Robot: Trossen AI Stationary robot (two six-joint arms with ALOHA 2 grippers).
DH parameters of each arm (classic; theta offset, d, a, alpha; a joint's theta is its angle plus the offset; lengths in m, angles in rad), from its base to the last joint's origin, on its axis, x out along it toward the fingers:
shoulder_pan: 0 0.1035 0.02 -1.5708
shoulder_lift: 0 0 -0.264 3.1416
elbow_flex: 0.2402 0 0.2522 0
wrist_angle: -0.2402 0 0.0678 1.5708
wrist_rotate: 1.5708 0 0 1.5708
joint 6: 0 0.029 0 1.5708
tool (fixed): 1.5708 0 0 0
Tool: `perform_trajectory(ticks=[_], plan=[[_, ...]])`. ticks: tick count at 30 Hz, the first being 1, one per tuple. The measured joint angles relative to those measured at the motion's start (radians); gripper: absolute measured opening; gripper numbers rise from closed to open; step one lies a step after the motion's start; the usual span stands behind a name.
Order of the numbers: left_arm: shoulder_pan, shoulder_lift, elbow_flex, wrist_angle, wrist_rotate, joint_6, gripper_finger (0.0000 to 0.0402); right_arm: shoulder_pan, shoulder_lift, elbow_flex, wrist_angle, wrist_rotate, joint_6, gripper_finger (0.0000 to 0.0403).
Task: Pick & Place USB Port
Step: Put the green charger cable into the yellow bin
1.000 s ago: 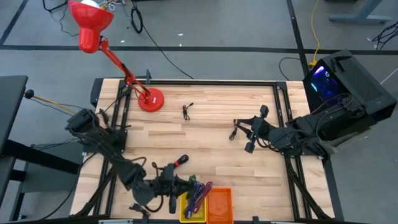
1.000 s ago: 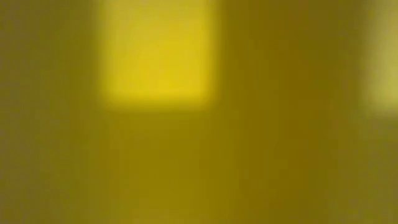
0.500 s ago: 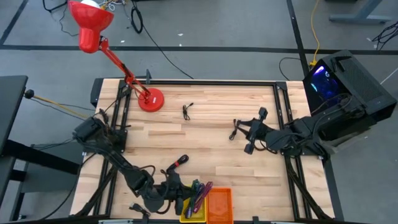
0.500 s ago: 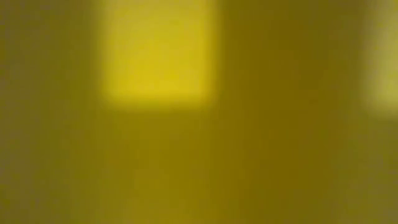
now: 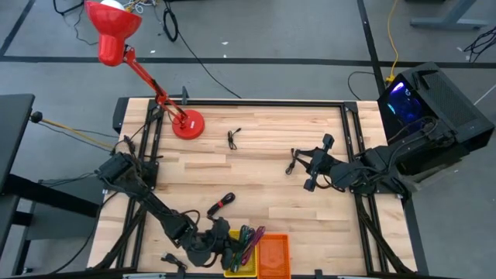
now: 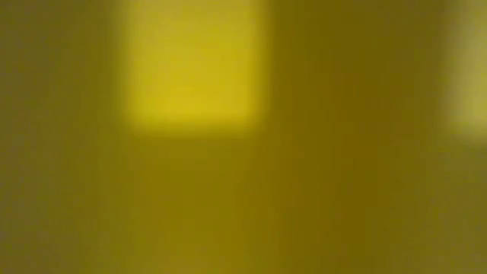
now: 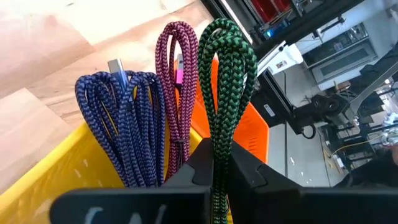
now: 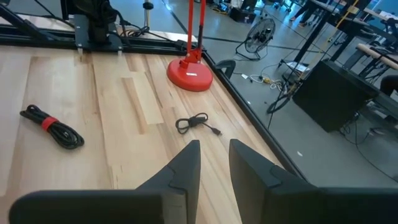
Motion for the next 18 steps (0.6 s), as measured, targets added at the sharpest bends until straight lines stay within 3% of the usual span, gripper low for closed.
perform_trajectory(ticks=[13, 18], plan=[[0.001, 0.0, 0.0, 0.01, 0.032, -0.016, 0.0021, -0.001, 0.0, -0.001, -0.001, 0.001, 0.0, 0.0086], [0.004, 0.0, 0.0, 0.017, 0.048, -0.02, 0.0068, -0.005, 0.0, -0.001, -0.001, 0.001, 0.0, 0.0086]])
